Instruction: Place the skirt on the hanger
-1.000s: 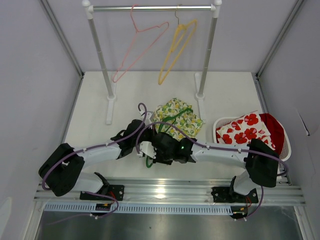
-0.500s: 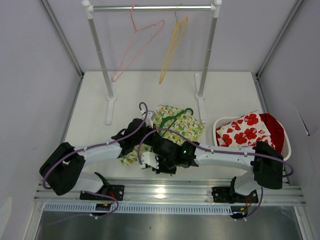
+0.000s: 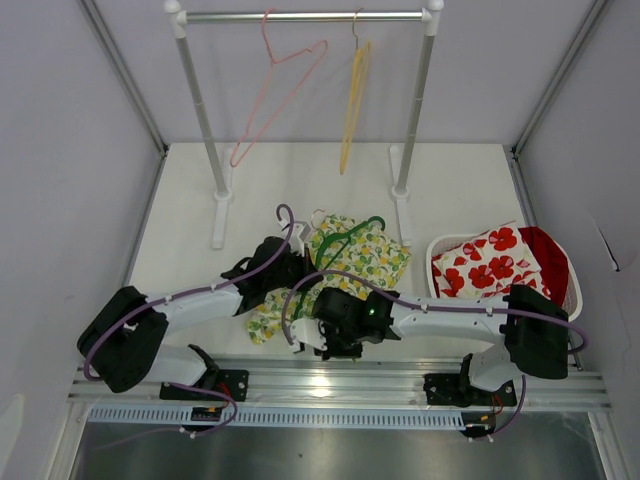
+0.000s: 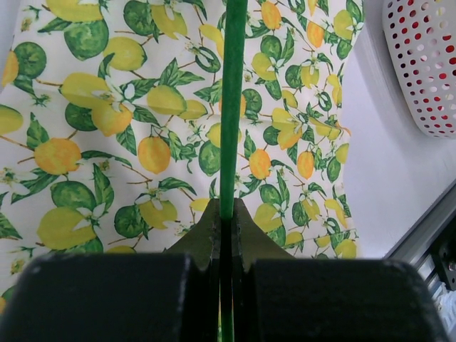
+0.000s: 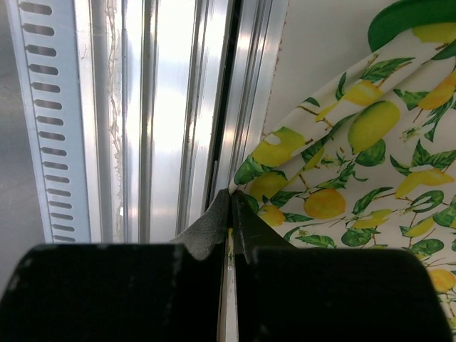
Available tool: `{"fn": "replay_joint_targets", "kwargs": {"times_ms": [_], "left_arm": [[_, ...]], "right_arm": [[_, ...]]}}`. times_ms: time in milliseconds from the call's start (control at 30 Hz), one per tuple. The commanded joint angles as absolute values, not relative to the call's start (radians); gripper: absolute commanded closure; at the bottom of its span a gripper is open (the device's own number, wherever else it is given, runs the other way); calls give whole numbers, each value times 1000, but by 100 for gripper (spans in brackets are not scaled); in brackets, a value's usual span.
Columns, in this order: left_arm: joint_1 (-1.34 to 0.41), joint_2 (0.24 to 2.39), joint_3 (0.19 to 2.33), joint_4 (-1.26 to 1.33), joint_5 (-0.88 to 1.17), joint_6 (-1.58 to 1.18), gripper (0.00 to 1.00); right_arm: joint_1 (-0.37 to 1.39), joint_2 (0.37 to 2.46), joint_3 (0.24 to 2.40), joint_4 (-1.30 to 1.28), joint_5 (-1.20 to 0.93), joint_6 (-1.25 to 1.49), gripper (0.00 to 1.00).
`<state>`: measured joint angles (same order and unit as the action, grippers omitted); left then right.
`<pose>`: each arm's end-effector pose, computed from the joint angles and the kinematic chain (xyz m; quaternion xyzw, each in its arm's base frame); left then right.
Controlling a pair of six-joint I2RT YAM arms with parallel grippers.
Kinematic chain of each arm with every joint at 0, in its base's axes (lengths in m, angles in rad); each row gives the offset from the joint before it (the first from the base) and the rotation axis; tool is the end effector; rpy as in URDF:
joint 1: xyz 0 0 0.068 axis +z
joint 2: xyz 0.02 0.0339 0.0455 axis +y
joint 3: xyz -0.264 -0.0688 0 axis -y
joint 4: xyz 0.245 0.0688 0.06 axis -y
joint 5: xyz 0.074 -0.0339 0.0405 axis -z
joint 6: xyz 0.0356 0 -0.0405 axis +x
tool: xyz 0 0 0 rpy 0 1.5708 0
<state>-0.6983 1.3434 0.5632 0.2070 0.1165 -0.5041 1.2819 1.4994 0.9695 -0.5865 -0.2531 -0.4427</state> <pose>0.2032 -0.1759 0.1817 0.1127 0.8698 -0.3123 0.3649 0.0742 0.2810 0.2073 -0.7524 0.6073 0.2033 0.1540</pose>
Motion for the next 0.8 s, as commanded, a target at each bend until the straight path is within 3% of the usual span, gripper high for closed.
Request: {"fn": "replay_joint_targets", "kwargs": {"times_ms": [0,433,600,767], "left_arm": [[-675,1299,578,181,84,-465,100],[-676,1184,528,166,97,-469,100],[-695,1094,523,152,71,-479,100],[-719,990,589,63,6,-454,100]], "right_arm": [[1298,1483,953,-629,-295,-457,99],[1299,1508,925,-598,-264,-469,96],[1299,1500,953,-607,-307,-466,89],[1298,1493,1006,-635,-368,-477,92]]}}
